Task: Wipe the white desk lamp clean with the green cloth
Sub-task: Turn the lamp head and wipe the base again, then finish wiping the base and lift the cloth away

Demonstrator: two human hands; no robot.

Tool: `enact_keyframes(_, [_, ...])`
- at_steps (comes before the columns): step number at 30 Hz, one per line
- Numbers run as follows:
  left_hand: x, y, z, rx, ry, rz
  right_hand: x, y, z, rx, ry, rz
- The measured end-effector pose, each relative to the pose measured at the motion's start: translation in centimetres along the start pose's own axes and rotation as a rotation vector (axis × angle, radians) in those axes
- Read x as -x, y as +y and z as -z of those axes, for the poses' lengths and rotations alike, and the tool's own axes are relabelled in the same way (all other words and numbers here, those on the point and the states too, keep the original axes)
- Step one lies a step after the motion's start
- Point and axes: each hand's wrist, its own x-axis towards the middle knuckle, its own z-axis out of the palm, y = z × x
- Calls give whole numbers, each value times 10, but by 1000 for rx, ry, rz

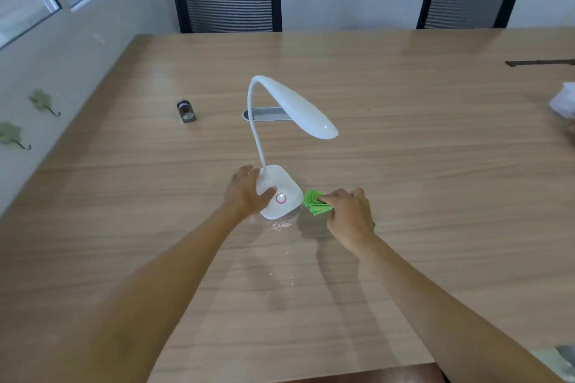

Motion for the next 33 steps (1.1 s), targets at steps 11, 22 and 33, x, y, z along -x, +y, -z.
enact_keyframes(11, [5, -3, 5, -16, -116, -91, -1, -4, -3, 0, 110, 53])
enact_keyframes(22, [1, -5, 19, -74, -211, -120, 2, -12, 12, -150, 38, 11])
enact_keyframes(33, [65, -73, 72, 644, -258, 189, 1, -101, 1, -1026, -239, -353])
